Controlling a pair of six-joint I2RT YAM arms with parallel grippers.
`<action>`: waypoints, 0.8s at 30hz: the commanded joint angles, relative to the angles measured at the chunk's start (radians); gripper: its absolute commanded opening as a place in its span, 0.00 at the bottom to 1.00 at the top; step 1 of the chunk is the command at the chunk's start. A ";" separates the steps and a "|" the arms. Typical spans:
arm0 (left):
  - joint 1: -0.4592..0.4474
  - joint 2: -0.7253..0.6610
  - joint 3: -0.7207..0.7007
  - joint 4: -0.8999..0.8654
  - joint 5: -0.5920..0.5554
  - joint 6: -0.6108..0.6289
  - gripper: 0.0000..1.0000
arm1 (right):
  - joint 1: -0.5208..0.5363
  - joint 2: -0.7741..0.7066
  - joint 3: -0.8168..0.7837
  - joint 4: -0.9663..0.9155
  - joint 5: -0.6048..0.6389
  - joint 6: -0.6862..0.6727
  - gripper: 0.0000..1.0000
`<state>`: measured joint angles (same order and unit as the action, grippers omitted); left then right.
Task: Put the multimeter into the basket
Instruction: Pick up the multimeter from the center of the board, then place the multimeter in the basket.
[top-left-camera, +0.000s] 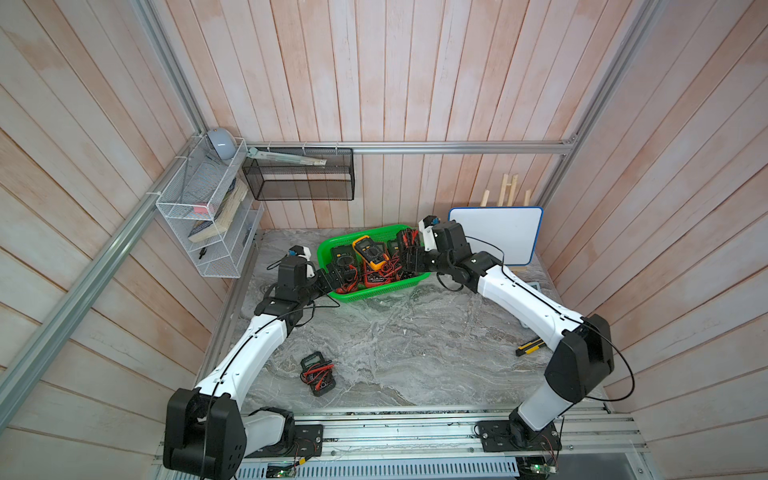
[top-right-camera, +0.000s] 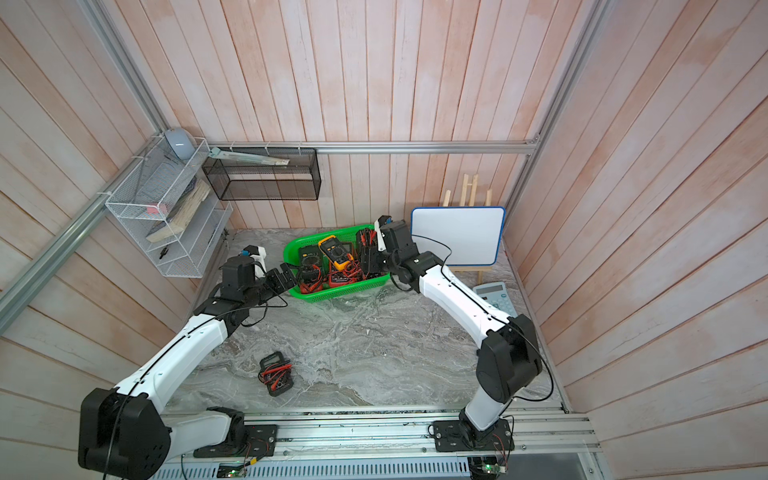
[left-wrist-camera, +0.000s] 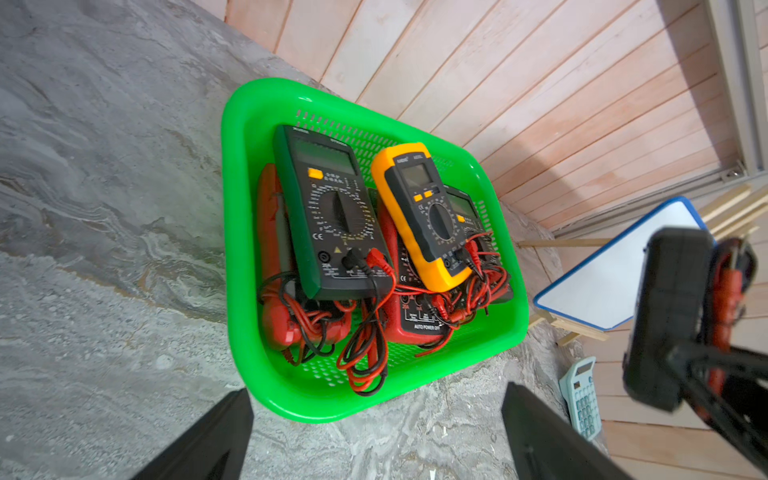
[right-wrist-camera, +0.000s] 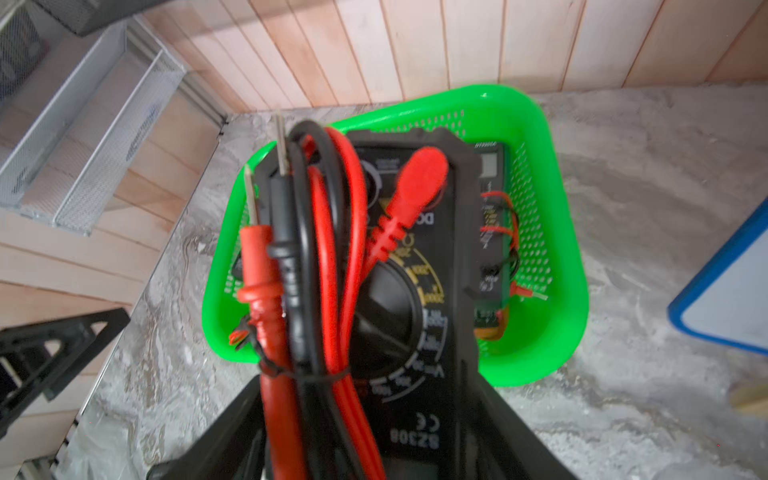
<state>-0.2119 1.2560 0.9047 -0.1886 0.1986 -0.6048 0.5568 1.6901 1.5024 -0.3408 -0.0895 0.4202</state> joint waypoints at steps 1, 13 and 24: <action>-0.022 0.016 0.026 0.017 -0.022 0.035 1.00 | -0.050 0.068 0.081 0.021 -0.045 -0.027 0.33; -0.037 0.037 0.017 0.016 -0.020 0.030 1.00 | -0.077 0.350 0.370 -0.070 -0.002 -0.090 0.35; -0.040 0.026 0.013 0.005 -0.037 0.033 1.00 | -0.076 0.479 0.467 -0.108 -0.019 -0.089 0.47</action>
<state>-0.2455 1.2850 0.9092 -0.1864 0.1768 -0.5869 0.4774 2.1532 1.9240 -0.4339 -0.1036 0.3431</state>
